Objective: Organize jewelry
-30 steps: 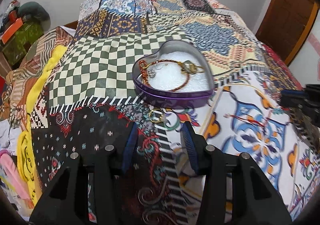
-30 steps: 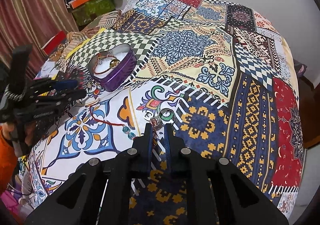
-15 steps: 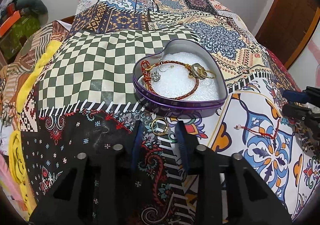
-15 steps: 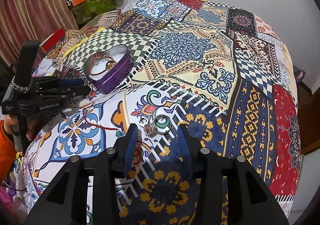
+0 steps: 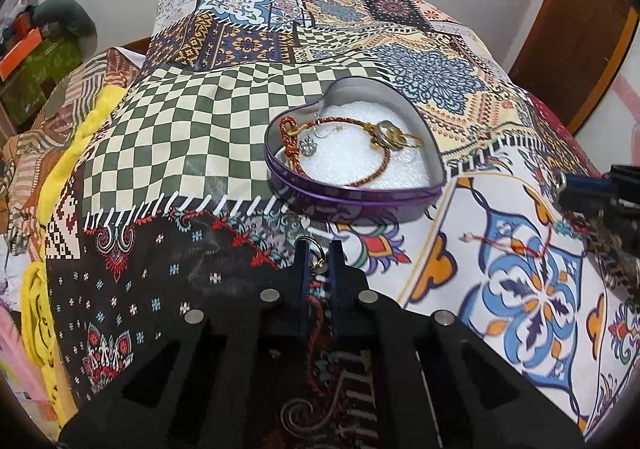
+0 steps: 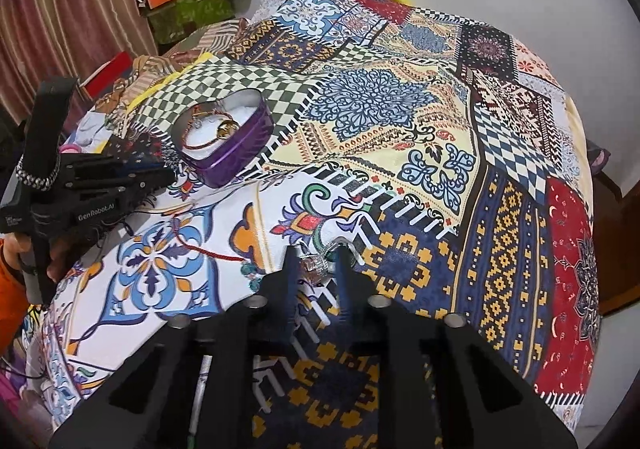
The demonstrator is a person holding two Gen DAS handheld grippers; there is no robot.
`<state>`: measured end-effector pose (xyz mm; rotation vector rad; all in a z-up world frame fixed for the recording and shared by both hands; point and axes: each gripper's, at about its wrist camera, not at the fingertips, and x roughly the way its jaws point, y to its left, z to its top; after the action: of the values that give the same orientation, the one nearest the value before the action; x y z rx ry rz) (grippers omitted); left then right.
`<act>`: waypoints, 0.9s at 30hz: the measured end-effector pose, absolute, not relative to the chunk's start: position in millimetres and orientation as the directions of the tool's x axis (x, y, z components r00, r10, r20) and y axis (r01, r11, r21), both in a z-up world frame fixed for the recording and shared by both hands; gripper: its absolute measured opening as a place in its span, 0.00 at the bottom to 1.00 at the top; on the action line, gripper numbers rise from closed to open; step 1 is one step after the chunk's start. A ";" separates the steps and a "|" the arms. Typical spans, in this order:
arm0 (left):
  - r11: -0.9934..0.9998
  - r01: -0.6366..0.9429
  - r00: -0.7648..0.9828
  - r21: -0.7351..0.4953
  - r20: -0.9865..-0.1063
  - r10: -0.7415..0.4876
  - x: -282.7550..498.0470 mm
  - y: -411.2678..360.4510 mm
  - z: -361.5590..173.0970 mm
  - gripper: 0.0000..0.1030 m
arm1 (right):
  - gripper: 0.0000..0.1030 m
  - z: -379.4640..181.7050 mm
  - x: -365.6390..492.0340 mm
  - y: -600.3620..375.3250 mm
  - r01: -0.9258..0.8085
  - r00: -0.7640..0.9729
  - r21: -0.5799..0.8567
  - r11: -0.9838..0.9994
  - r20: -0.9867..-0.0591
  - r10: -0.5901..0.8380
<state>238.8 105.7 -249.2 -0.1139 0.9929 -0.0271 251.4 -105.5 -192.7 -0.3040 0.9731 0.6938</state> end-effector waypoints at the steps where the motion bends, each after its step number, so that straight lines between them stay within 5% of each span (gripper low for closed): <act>1: 0.994 -0.030 0.547 -0.106 -0.834 -0.073 236.6 105.0 -248.8 0.07 | 0.13 -190.9 250.9 -105.5 -0.661 0.375 0.062 0.748 -0.835 0.402; 27: 0.993 -0.009 0.682 -0.114 -0.728 -0.077 220.7 105.8 -178.2 0.06 | 0.13 -132.8 249.5 -66.2 -0.694 0.445 0.077 0.716 -0.736 0.510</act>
<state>220.7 105.8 -178.2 -0.1113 0.8205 -0.0378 249.5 -66.2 -132.8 -0.2506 0.8177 0.7553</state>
